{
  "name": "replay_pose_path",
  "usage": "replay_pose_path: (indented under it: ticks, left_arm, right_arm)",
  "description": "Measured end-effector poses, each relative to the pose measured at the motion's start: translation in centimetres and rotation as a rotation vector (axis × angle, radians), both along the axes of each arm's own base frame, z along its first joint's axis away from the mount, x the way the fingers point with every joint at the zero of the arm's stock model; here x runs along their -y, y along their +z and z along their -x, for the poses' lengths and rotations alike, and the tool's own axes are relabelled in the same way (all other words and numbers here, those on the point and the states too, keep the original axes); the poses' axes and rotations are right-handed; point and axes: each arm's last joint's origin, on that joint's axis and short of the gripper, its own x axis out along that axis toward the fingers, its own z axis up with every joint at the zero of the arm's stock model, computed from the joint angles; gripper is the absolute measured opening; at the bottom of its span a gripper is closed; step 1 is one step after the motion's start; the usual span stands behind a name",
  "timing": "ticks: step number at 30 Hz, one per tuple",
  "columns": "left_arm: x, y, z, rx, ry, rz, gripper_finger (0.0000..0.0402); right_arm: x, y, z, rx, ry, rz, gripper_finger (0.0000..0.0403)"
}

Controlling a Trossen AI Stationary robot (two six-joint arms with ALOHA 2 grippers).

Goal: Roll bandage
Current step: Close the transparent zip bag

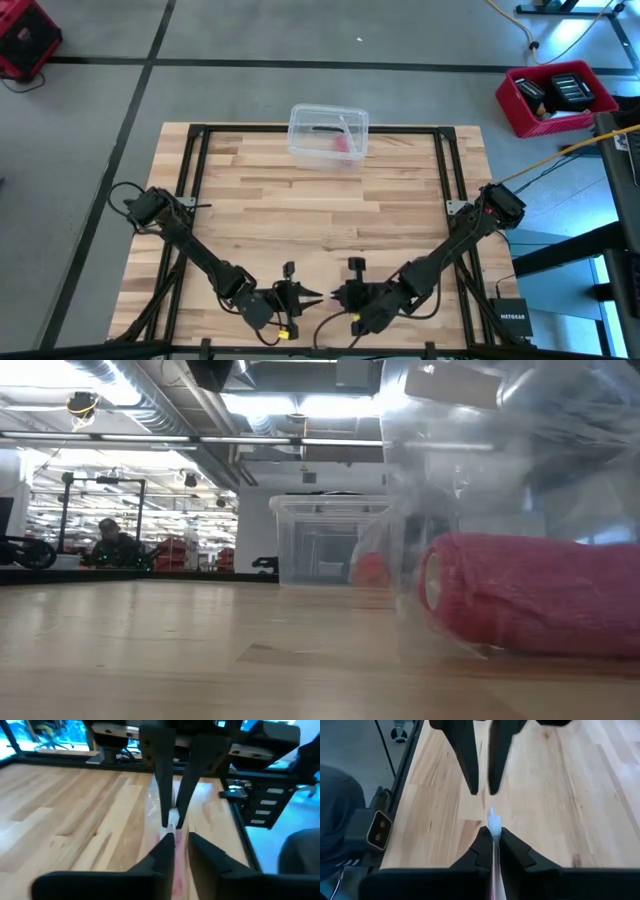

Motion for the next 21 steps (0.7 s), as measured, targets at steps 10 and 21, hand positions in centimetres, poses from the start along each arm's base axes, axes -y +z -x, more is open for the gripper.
replay_pose_path:
  ticks: [10, 21]
  left_arm:
    - [-1.6, -0.2, -1.4, -0.025, -0.044, 0.06, 0.0134]
    - [-2.0, -0.2, -1.7, -0.025, -0.037, 0.061, 0.0066]
  right_arm:
    - [0.0, 0.0, 0.0, 0.001, -0.001, 0.0, 0.0018]
    - [0.0, 0.0, 0.0, 0.009, -0.012, 0.009, 0.0018]
